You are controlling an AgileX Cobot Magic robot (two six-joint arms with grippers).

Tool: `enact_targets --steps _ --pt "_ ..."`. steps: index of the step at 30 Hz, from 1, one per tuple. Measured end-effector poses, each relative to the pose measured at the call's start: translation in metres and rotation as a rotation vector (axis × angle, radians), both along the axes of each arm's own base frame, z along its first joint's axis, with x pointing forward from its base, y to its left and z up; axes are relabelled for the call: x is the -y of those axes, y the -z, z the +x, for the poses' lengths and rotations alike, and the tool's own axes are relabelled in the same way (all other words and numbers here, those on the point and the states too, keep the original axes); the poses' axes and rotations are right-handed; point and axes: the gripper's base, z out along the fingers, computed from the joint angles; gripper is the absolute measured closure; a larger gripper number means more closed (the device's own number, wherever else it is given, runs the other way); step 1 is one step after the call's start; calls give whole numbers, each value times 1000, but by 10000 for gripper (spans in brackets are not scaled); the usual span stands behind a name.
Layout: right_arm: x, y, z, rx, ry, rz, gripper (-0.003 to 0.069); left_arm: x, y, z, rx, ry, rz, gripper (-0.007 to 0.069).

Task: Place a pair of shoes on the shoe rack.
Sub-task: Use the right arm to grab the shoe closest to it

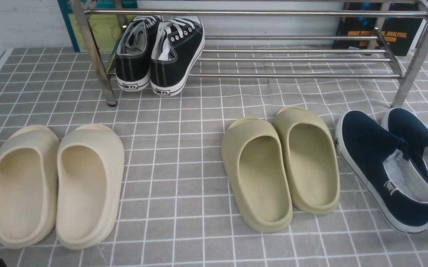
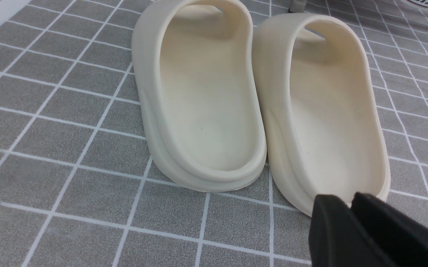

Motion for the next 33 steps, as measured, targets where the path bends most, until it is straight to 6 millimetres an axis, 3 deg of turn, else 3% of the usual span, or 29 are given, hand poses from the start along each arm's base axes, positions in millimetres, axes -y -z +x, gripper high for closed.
enact_targets --steps 11,21,25,30,33 --pt "0 0 0 1 0 12 420 0 0 0 0 0 0 531" --pt "-5 0 0 6 -11 151 420 0 0 0 0 0 0 517" --pt "-10 -1 0 9 -22 282 420 0 0 0 0 0 0 512" --pt "-21 -3 0 5 -46 663 420 0 0 0 0 0 0 510" --pt "-22 -6 1 42 -52 730 420 0 0 0 0 0 0 508"
